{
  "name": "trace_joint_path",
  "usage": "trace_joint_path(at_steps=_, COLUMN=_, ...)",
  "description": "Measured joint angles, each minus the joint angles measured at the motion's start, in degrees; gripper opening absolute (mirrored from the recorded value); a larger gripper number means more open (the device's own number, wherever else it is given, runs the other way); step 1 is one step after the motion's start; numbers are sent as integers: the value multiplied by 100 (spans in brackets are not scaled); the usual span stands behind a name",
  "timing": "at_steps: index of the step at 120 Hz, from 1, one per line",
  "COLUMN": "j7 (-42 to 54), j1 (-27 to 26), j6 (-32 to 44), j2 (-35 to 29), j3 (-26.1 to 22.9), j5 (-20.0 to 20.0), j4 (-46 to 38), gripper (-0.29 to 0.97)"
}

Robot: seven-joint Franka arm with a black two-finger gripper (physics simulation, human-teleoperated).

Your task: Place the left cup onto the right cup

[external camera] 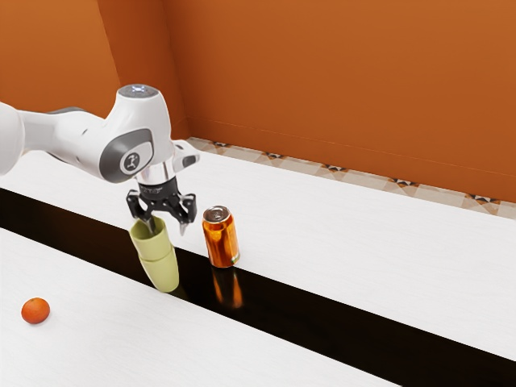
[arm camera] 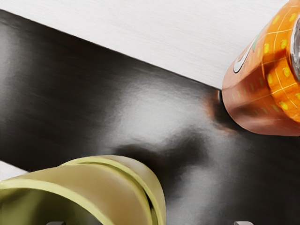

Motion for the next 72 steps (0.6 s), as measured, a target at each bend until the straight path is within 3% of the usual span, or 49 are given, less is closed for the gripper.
trace_joint_path(at_steps=37, j7=31, j1=-3, j6=-299, j2=-487, j3=1, j5=-60, j4=86, gripper=63)
trace_joint_path(at_steps=53, j7=102, j1=-19, j6=-994, j2=-471, j3=9, j5=-200, j4=913, gripper=65)
trace_joint_path(at_steps=72, j7=332, j1=-43, j6=-2146, j2=-58, j3=11, j5=-268, j4=2729, gripper=67)
